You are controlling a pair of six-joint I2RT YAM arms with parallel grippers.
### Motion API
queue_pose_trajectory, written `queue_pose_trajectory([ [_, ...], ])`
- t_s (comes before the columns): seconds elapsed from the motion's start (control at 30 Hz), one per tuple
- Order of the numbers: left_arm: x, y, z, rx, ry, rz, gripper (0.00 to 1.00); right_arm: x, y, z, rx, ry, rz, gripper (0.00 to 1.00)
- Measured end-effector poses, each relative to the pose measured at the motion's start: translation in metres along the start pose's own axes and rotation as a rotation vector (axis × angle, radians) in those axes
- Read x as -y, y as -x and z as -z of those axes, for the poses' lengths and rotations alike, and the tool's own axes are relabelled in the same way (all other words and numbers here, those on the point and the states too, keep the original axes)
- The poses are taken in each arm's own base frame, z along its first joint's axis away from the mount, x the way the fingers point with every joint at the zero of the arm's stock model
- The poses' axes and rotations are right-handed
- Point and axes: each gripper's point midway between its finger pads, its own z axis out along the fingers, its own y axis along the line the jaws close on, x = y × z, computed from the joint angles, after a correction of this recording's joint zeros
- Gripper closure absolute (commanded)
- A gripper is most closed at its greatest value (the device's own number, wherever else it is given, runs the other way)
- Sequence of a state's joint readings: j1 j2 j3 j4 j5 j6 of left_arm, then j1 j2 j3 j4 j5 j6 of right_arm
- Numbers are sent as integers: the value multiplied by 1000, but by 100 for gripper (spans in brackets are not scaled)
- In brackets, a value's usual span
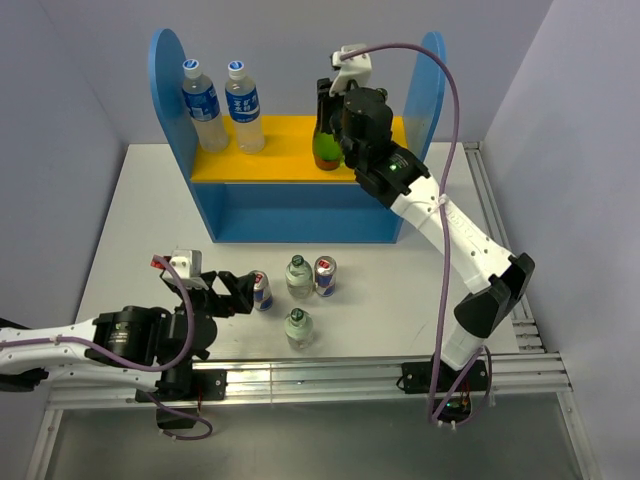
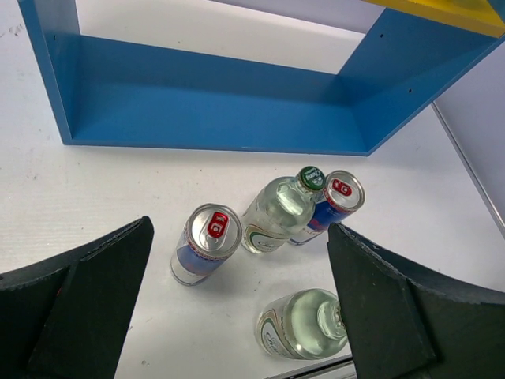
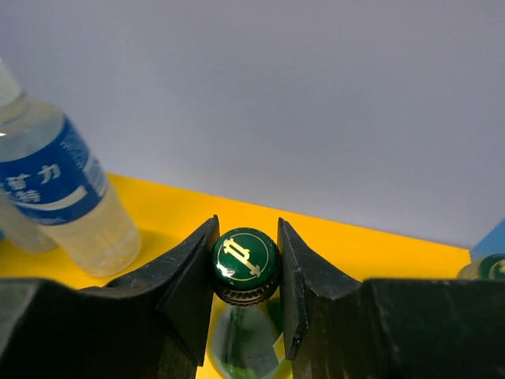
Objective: Place and organize the beverage onto the shelf
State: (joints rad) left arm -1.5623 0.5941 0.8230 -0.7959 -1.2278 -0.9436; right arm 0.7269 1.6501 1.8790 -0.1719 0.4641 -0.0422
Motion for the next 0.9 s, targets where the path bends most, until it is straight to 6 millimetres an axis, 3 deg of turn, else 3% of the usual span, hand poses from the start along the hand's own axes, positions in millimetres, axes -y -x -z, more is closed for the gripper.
queue_pose_trajectory([
  [0.23,1,-2,-1,-3,3,-17,1,27,-1,-13,3,-50,-11,100],
  [0.43,1,-2,-1,-3,2,-18,1,28,-2,-17,24,-55,-24,100],
  [0.47,1,-2,-1,-3,2,-18,1,28,-2,-18,30,-54,-30,92],
  [0.5,1,-2,-1,-3,2,-20,1,27,-2,-18,35,-55,-36,68],
  [0.57,1,-2,-1,-3,2,-20,1,28,-2,-19,37,-57,-41,38],
  [0.6,1,-2,-1,-3,2,-20,1,28,-1,-19,44,-59,-48,12],
  [0.63,1,-2,-1,-3,2,-21,1,27,0,-19,50,-59,-57,4],
  [0.9,1,-2,-1,-2,3,-21,1,27,1,-18,61,-61,-79,0],
])
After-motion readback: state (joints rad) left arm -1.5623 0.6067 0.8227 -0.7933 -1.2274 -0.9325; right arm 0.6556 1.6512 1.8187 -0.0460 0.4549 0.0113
